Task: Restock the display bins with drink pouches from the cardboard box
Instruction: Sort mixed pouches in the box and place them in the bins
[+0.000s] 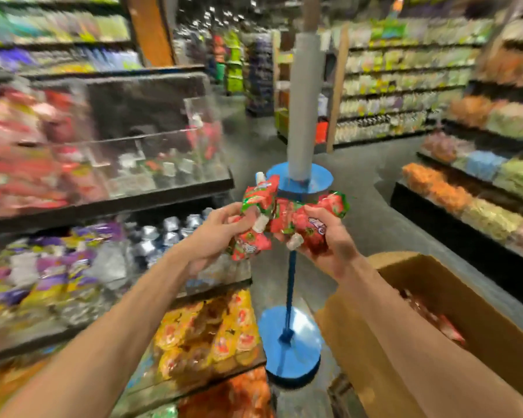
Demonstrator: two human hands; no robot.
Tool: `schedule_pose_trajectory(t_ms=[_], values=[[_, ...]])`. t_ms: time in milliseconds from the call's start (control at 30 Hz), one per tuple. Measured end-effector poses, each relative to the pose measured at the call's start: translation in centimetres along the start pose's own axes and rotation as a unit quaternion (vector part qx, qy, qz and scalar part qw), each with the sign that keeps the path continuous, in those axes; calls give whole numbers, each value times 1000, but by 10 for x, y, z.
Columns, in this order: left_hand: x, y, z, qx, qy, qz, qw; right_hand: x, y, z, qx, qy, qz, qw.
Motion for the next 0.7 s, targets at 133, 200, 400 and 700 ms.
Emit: schedule_pose_trajectory(t_ms=[133,200,400,700], values=[[55,43,-5,25,-22,82,996,-49,-13,33,-61,56,-45,996],[75,62,-9,37,-56,103,992,-72,-16,52,-95,82,-78,989],[116,112,-18,73,-242,127,959,-123,-15,111,-191,120,-168,960],[171,126,-43,71,-381,59,920,-167,-39,195,-234,174,-173,941]])
Point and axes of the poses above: each hand's wrist, its own y-axis away from the middle knuckle, its own x-axis out of the back of the hand, z = x × y, the point moved 7 cm from there along -y, towards the middle knuckle, and after that the axes turned 11 degrees about -y, right-handed, at the moved point
